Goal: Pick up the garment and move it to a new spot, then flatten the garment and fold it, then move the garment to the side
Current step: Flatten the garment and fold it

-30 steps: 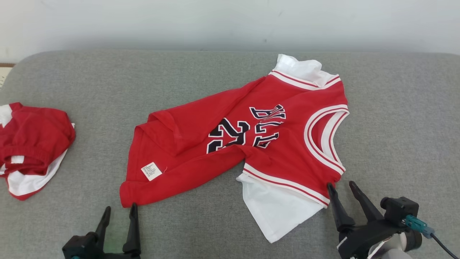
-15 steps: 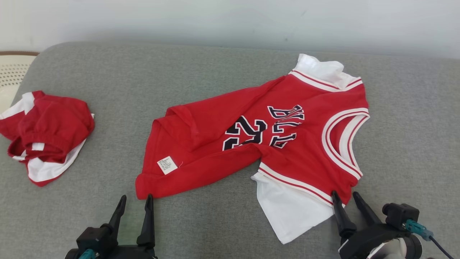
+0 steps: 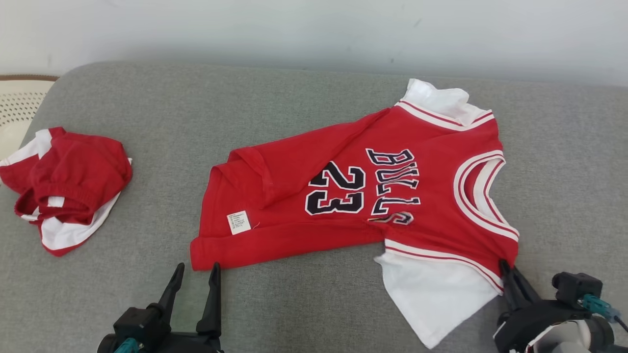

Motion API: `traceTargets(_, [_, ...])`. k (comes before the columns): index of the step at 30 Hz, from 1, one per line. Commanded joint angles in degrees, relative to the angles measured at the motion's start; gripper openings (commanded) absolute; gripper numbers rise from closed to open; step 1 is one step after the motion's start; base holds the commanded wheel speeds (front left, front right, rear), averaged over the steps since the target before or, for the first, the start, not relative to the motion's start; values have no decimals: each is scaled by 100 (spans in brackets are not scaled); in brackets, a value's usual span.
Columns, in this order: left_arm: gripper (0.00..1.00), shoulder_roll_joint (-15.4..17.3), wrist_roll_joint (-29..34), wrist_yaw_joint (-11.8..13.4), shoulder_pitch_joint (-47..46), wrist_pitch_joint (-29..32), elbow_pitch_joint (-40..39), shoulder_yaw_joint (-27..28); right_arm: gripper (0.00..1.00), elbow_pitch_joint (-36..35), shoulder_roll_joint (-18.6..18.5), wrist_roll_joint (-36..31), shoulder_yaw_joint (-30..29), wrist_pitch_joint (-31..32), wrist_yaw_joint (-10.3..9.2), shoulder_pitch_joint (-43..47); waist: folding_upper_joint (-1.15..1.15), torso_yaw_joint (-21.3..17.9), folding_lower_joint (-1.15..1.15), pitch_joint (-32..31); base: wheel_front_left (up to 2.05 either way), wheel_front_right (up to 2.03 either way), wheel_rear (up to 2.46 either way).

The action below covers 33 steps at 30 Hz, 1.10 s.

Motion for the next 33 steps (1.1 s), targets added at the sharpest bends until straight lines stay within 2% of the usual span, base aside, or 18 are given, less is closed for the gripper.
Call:
traceTargets(1, [100,8,-26,-9,-33,-10,-5,-44,0,56,-66,-66,-60,-1,-8,81,0,-63,-1,-28,0,0,0])
traceTargets(7, [100,6,-43,-4,-139,-11,62,-275,0,300,-266,-266,-285,-1,-8,-88,0,-174,-1,-37,0,0,0])
traceTargets(8, [100,6,-36,-1,-139,-10,78,-297,7,354,-303,-283,-327,-1,-8,-129,0,-196,-1,-35,0,0,0])
traceTargets(9, [100,8,-31,8,-149,-10,89,-308,56,376,-324,-314,-392,-2,-8,-162,0,-218,-1,-35,0,0,0])
traceTargets(10, [100,8,-17,17,-171,-10,97,-331,100,403,-316,-332,-456,-2,-8,-165,0,-240,-1,-45,0,0,0])
traceTargets(17, [100,8,-37,84,-254,-10,256,-235,100,98,-75,-759,-952,-1,-7,-33,0,-478,-1,-228,0,0,0])
traceTargets(24, [100,9,-51,-97,-476,-10,926,37,100,-209,171,-933,-892,-1,-7,220,0,-833,-1,-223,0,0,0])
traceTargets(33, [100,7,-315,-197,-728,-10,1772,293,100,-298,178,-875,-806,-2,-7,178,0,-1044,-1,-112,0,0,0])
